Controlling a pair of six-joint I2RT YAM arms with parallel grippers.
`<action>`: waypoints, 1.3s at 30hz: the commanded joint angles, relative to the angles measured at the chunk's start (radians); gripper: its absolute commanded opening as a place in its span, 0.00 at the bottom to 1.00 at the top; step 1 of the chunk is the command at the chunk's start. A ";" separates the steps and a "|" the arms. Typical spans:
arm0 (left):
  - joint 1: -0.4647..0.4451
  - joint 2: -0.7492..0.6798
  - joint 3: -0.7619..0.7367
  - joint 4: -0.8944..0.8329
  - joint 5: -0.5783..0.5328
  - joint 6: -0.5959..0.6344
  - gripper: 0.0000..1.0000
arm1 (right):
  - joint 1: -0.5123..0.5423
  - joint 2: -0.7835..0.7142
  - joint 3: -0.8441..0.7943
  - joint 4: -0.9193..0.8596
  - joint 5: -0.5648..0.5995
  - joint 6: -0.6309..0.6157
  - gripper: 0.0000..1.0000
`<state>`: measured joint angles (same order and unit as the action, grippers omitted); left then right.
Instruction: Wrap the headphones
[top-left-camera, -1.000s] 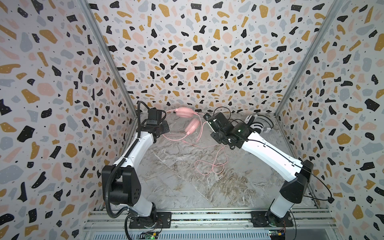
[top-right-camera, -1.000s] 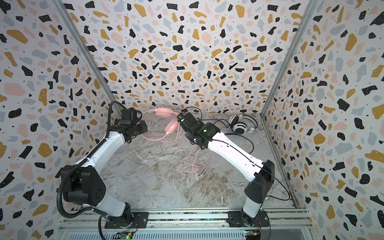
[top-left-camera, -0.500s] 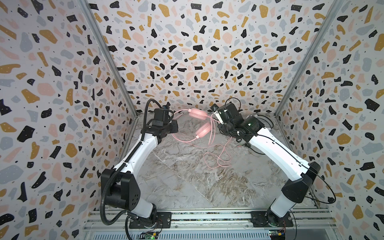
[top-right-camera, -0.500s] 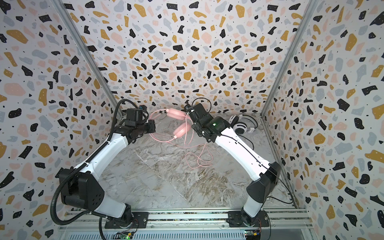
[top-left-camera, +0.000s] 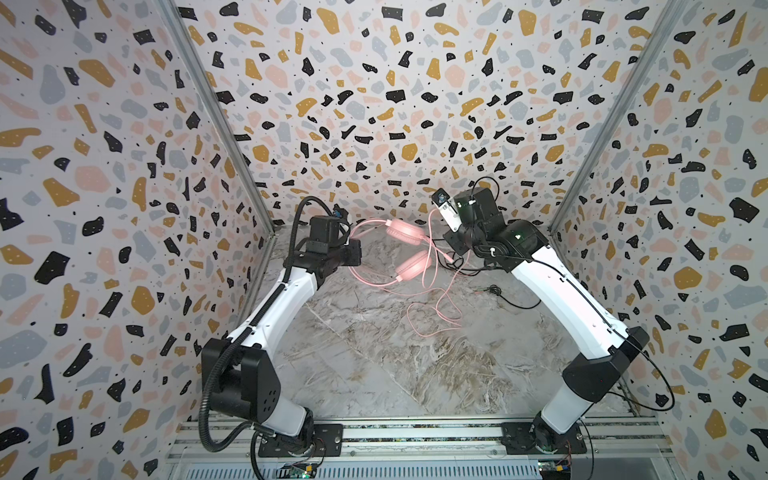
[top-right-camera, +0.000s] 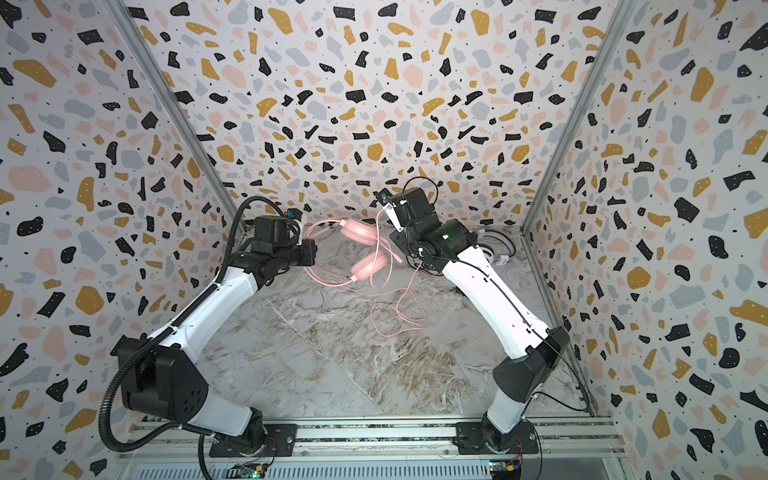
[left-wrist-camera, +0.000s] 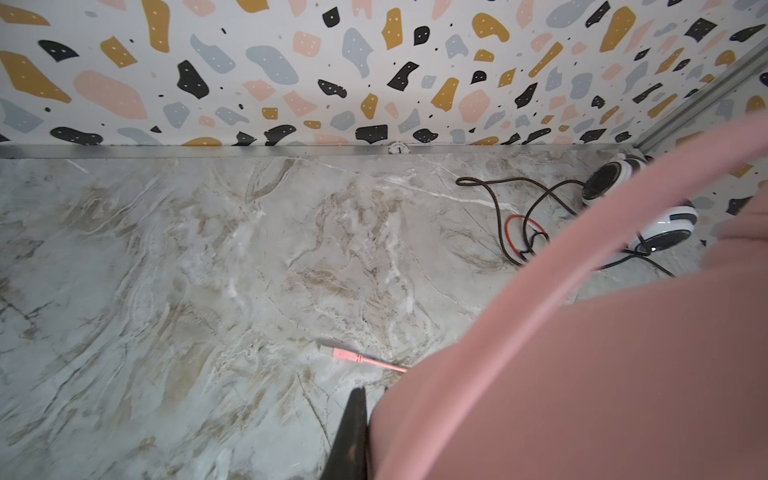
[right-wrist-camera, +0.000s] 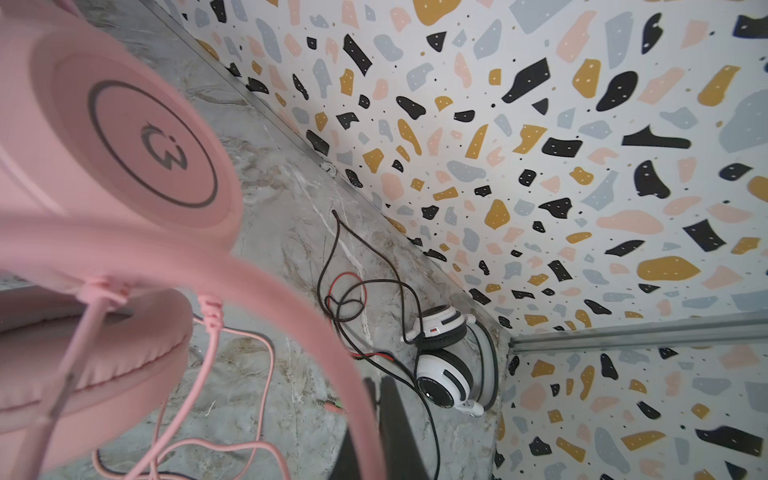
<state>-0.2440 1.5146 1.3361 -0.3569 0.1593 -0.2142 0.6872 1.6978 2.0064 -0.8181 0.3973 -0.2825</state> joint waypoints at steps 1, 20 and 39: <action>-0.031 -0.050 0.006 0.103 0.081 0.018 0.00 | -0.003 0.016 0.048 -0.013 -0.065 -0.020 0.04; -0.124 -0.054 0.005 0.107 0.196 0.084 0.00 | -0.006 0.141 0.159 -0.054 -0.126 -0.066 0.04; -0.127 -0.120 -0.042 0.203 0.386 0.072 0.00 | -0.078 -0.024 -0.246 0.186 -0.286 -0.012 0.08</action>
<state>-0.3653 1.4502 1.2766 -0.3107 0.4595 -0.0872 0.6071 1.7424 1.8076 -0.6937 0.1612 -0.3233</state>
